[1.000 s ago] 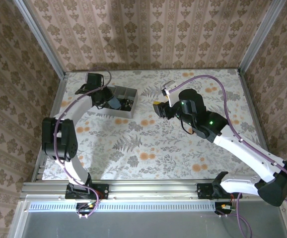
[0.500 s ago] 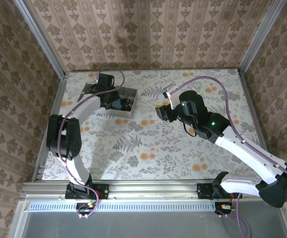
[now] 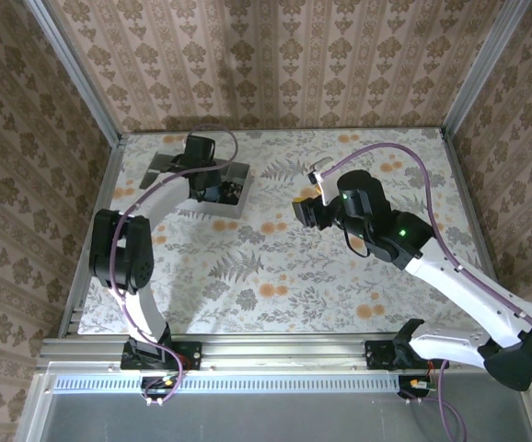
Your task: Roll the socks
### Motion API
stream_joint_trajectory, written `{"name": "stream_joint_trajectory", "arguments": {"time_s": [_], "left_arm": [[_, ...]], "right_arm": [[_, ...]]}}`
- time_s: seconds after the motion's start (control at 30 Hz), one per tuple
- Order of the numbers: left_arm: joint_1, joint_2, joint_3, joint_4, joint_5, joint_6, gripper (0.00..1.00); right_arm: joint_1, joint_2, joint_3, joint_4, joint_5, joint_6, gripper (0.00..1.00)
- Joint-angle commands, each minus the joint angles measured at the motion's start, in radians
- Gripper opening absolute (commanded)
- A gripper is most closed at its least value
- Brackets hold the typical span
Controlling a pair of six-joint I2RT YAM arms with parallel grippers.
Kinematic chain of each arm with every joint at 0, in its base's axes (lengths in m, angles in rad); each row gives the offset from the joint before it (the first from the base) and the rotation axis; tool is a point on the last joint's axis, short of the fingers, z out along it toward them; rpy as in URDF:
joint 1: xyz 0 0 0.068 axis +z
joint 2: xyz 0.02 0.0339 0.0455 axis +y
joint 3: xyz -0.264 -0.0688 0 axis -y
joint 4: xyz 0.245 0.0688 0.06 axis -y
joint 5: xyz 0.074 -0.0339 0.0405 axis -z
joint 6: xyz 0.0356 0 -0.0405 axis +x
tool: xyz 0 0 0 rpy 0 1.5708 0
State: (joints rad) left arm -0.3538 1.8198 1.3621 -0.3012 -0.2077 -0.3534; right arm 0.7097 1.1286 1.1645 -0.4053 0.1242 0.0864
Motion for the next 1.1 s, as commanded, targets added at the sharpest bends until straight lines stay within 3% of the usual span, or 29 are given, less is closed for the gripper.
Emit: {"name": "stream_joint_trajectory", "arguments": {"time_s": [0.0,0.53,0.67,0.73,0.97,1.07], "left_arm": [[-0.028,0.01,-0.031,0.03,-0.031,0.071,0.0],[-0.065,-0.001,-0.187,0.113,-0.044,0.02,0.0],[-0.066,-0.016,-0.178,0.073,-0.036,-0.019,0.3],[-0.064,-0.038,-0.149,0.03,-0.038,-0.045,0.39],[-0.063,-0.138,-0.019,-0.122,-0.036,-0.121,0.56],[-0.052,-0.17,0.029,-0.187,-0.033,-0.147,0.57]], "right_arm": [[0.002,-0.027,0.0,-0.038,-0.006,0.029,0.61],[0.01,-0.029,-0.011,-0.062,-0.032,0.057,0.62],[0.011,-0.018,-0.005,-0.074,-0.042,0.065,0.64],[0.011,-0.015,-0.002,-0.079,-0.048,0.067,0.64],[0.011,-0.026,-0.009,-0.061,-0.045,0.06,0.66],[0.011,-0.023,-0.009,-0.058,-0.041,0.058,0.67]]}}
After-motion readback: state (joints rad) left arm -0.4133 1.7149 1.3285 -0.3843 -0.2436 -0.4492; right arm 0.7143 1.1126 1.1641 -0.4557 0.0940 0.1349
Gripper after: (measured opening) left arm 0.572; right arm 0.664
